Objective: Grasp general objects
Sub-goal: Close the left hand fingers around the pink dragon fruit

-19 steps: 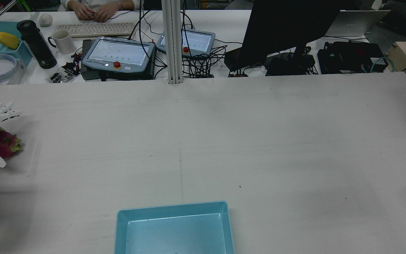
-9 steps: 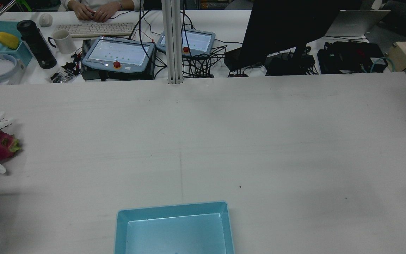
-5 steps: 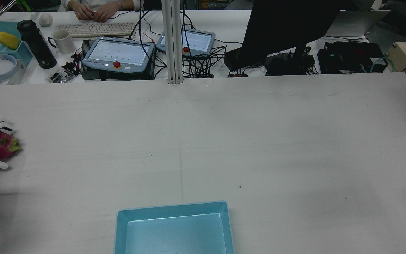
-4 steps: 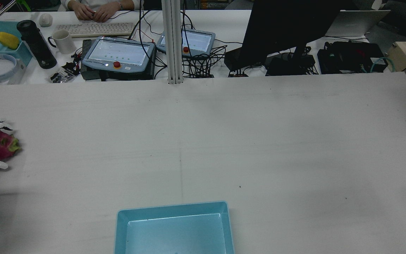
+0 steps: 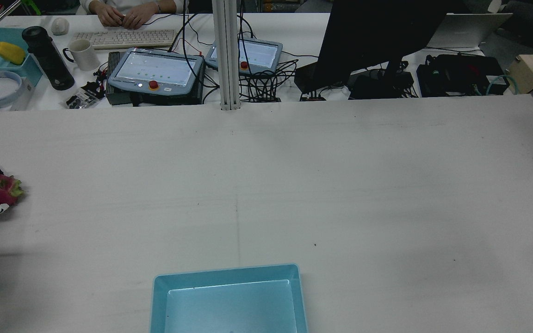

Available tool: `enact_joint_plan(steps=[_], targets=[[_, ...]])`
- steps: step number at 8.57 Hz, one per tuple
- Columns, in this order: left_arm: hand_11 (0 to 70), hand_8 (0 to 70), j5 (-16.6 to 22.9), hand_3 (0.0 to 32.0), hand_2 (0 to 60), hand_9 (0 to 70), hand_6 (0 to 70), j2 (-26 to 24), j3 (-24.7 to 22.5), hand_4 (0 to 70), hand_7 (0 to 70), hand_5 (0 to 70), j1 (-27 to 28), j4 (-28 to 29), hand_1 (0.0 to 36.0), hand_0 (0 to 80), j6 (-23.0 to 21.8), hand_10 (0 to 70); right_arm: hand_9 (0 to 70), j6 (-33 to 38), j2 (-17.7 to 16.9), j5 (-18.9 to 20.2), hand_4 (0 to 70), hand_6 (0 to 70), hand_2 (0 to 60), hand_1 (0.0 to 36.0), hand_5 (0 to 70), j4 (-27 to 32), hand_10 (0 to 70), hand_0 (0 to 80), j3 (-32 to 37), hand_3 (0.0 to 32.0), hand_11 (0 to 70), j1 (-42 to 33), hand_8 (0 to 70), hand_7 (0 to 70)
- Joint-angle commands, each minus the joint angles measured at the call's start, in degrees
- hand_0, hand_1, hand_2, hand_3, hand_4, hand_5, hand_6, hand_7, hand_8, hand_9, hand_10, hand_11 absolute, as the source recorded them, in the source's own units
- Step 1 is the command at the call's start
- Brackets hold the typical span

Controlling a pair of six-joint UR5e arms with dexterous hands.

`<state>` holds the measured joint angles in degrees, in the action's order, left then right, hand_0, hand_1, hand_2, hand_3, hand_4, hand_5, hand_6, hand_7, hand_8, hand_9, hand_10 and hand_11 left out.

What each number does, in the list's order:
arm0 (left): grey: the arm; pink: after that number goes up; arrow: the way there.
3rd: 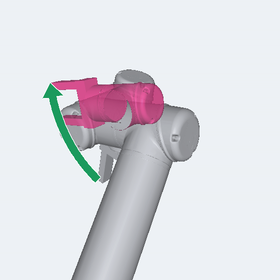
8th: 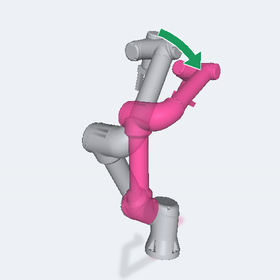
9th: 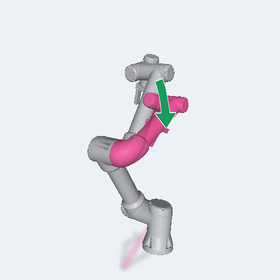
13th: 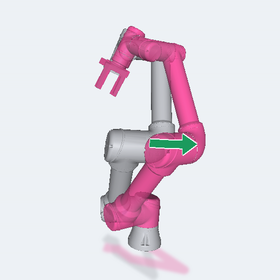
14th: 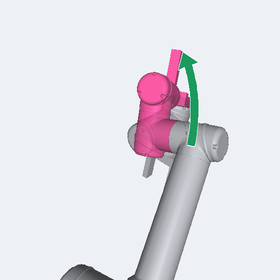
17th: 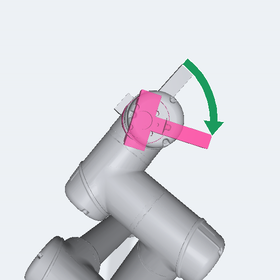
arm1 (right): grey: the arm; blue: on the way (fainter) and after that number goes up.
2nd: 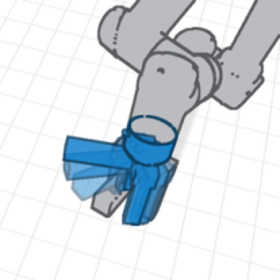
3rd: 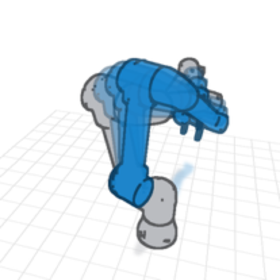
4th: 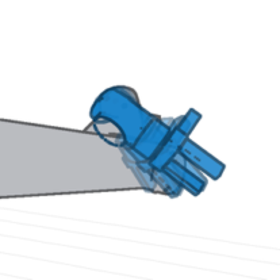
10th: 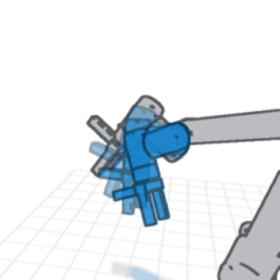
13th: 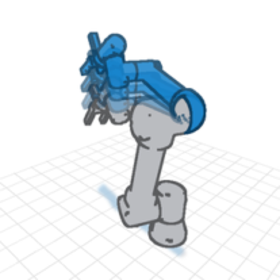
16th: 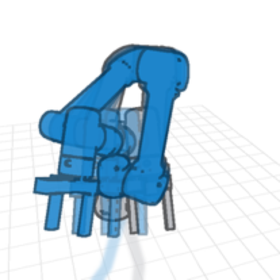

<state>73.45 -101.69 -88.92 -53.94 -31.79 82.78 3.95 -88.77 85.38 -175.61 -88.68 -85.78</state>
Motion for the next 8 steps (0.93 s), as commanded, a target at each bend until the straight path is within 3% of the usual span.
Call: enact_joint_plan(steps=[1,3,4,5,6,7,8], targets=[[50.8,15.4,-0.06,0.0,60.0,19.3,16.4,0.0,-7.11,15.5,21.1,32.1,-0.9,-3.17,31.7,15.0,-0.34,35.0,0.0,0.0,0.0,0.05,0.0,0.0,0.0,0.0,0.0,0.0,0.0,0.0,0.0,0.0,0.0,0.0,0.0,0.0],[53.1,15.2,0.55,0.0,60.0,19.2,15.5,-0.18,-17.47,15.1,20.2,30.2,-1.69,-9.4,31.9,16.9,-1.04,36.7,0.0,0.0,0.0,0.05,0.0,0.0,0.0,0.0,0.0,0.0,0.0,0.0,0.0,0.0,0.0,0.0,0.0,0.0],[55.6,15.3,1.6,0.0,60.0,19.3,15.8,-0.18,-21.78,14.9,20.6,32.1,-5.35,-10.21,33.1,31.2,-3.3,38.5,0.0,0.0,0.0,-0.04,0.0,0.0,0.0,0.0,0.0,0.0,0.0,0.0,0.0,0.0,0.0,0.0,0.0,0.0],[56.8,15.7,6.22,0.0,60.0,20.0,16.7,-0.61,-23.04,15.8,22.1,35.1,-8.34,-10.05,35.9,38.1,-5.68,39.3,0.0,0.0,0.0,-0.04,0.0,0.0,0.0,0.0,0.0,0.0,0.0,0.0,0.0,0.0,0.0,0.0,0.0,0.0],[56.7,15.5,11.66,0.0,60.0,20.1,16.3,-3.58,-22.88,16.6,22.5,33.2,-12.73,-7.87,35.6,38.6,-7.01,39.2,0.0,0.0,0.0,0.05,0.0,0.0,0.0,0.0,0.0,0.0,0.0,0.0,0.0,0.0,0.0,0.0,0.0,0.0],[56.9,16.1,17.46,0.0,60.0,21.1,17.2,-5.69,-22.53,18.7,24.2,34.9,-16.86,-4.89,35.3,39.0,-9.89,39.4,0.0,0.0,0.0,0.05,0.0,0.0,0.0,0.0,0.0,0.0,0.0,0.0,0.0,0.0,0.0,0.0,0.0,0.0],[57.5,16.8,22.04,0.0,60.0,22.5,18.4,-8.32,-22.88,19.8,26.1,38.8,-17.68,-4.51,34.0,44.4,-12.09,39.7,0.0,0.0,0.0,-0.04,0.0,0.0,0.0,0.0,0.0,0.0,0.0,0.0,0.0,0.0,0.0,0.0,0.0,0.0]])
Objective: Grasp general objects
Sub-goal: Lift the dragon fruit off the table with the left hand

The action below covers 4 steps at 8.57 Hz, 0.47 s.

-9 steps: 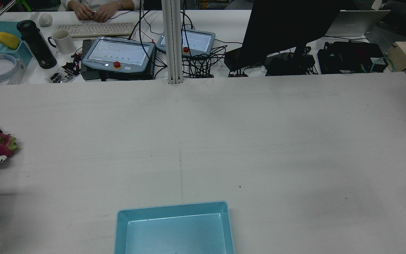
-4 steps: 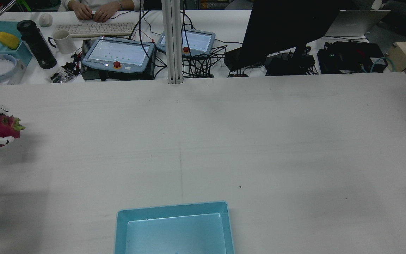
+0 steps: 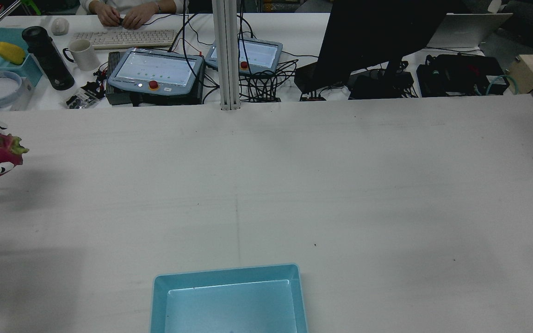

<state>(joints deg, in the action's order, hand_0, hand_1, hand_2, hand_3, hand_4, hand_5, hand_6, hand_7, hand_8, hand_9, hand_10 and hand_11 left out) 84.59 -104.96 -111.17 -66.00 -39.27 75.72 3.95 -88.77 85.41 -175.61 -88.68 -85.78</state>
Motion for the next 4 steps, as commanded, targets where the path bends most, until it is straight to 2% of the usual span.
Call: enact_joint_plan(steps=[1,2,3,4], targets=[[62.3,19.2,14.78,0.0,60.0,25.7,21.2,-6.91,0.07,21.9,28.7,43.1,-5.63,4.45,32.6,47.2,-7.14,43.0,0.0,0.0,0.0,-0.07,0.0,0.0,0.0,0.0,0.0,0.0,0.0,0.0,0.0,0.0,0.0,0.0,0.0,0.0],[66.4,21.2,16.99,0.0,60.0,28.1,23.3,-6.14,0.17,23.9,30.0,44.3,-5.55,8.47,32.3,47.5,-10.73,45.9,0.0,0.0,0.0,-0.07,0.0,0.0,0.0,0.0,0.0,0.0,0.0,0.0,0.0,0.0,0.0,0.0,0.0,0.0],[68.5,22.2,18.75,0.0,60.0,29.5,24.6,-4.92,-0.62,25.1,31.4,46.6,-5.46,11.2,33.5,48.5,-15.12,47.2,0.0,0.0,0.0,0.02,0.0,0.0,0.0,0.0,0.0,0.0,0.0,0.0,0.0,0.0,0.0,0.0,0.0,0.0],[70.0,24.4,21.29,0.0,60.0,31.7,27.5,-4.91,-0.8,27.5,33.6,52.2,-5.2,13.14,35.7,50.9,-17.25,49.2,0.0,0.0,0.0,0.02,0.0,0.0,0.0,0.0,0.0,0.0,0.0,0.0,0.0,0.0,0.0,0.0,0.0,0.0]])
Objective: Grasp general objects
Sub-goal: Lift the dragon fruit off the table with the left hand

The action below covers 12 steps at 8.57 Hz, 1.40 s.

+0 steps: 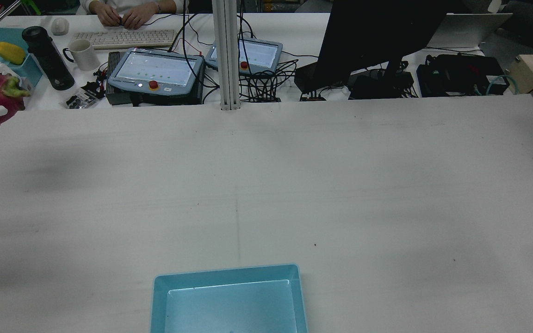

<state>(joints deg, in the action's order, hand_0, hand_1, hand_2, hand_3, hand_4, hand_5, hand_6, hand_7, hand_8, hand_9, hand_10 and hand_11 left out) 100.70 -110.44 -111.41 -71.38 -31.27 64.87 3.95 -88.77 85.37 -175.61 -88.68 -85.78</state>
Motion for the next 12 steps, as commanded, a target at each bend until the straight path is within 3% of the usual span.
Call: enact_joint_plan(steps=[1,3,6,10,12], targets=[[70.0,25.9,6.08,0.0,60.0,32.8,29.9,0.57,-0.74,29.1,34.6,55.5,0.88,6.12,35.9,52.1,-7.29,52.1,0.0,0.0,0.0,0.06,0.0,0.0,0.0,0.0,0.0,0.0,0.0,0.0,0.0,0.0,0.0,0.0,0.0,0.0],[70.0,25.6,9.77,0.0,60.0,32.4,29.6,0.66,-2.58,29.2,34.5,56.4,1.67,7.0,36.0,52.6,-8.78,52.1,0.0,0.0,0.0,-0.03,0.0,0.0,0.0,0.0,0.0,0.0,0.0,0.0,0.0,0.0,0.0,0.0,0.0,0.0],[70.0,26.0,9.78,0.0,60.0,32.3,31.5,0.31,-10.3,29.9,35.7,60.9,10.27,2.98,36.0,53.8,-11.07,52.4,0.0,0.0,0.0,-0.03,0.0,0.0,0.0,0.0,0.0,0.0,0.0,0.0,0.0,0.0,0.0,0.0,0.0,0.0],[70.0,27.4,8.82,0.0,60.0,33.7,34.8,-0.48,-14.53,30.9,38.1,68.8,21.51,1.05,36.0,56.6,-11.69,52.5,0.0,0.0,0.0,-0.03,0.0,0.0,0.0,0.0,0.0,0.0,0.0,0.0,0.0,0.0,0.0,0.0,0.0,0.0],[70.0,27.5,8.46,0.0,60.0,33.9,35.3,-1.71,-14.89,30.9,38.5,70.0,23.56,0.25,36.0,57.1,-11.78,52.3,0.0,0.0,0.0,-0.03,0.0,0.0,0.0,0.0,0.0,0.0,0.0,0.0,0.0,0.0,0.0,0.0,0.0,0.0]])
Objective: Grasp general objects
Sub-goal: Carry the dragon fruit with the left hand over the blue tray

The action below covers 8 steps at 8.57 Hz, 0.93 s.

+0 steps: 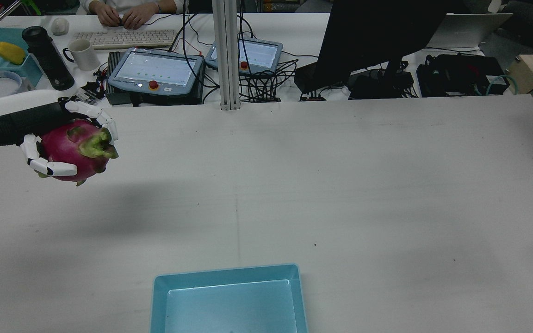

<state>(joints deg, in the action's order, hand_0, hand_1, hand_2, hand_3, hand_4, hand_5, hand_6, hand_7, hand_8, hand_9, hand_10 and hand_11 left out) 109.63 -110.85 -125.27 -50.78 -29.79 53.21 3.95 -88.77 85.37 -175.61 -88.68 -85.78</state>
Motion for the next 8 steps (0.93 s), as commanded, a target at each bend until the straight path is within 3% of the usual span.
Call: enact_joint_plan(steps=[1,5,8], targets=[[70.0,27.7,-0.47,0.0,60.0,34.3,35.1,-1.64,-1.02,30.6,38.6,70.0,3.22,-1.49,36.0,57.5,-0.21,52.3,0.0,0.0,0.0,-0.03,0.0,0.0,0.0,0.0,0.0,0.0,0.0,0.0,0.0,0.0,0.0,0.0,0.0,0.0],[70.0,26.7,-3.62,0.0,60.0,33.2,34.6,-2.26,-1.46,29.6,38.7,70.0,15.68,-3.33,36.0,58.7,-0.39,49.4,0.0,0.0,0.0,-0.03,0.0,0.0,0.0,0.0,0.0,0.0,0.0,0.0,-0.09,0.0,0.0,0.0,0.0,0.0],[68.3,24.6,-3.72,0.0,60.0,31.2,32.1,-9.44,-2.78,28.2,37.7,70.0,16.49,-10.09,36.0,58.7,-0.13,46.6,0.0,0.0,0.0,-0.03,0.0,0.0,0.0,0.0,0.0,0.0,0.0,0.0,0.0,0.0,0.0,0.0,0.0,0.0]])
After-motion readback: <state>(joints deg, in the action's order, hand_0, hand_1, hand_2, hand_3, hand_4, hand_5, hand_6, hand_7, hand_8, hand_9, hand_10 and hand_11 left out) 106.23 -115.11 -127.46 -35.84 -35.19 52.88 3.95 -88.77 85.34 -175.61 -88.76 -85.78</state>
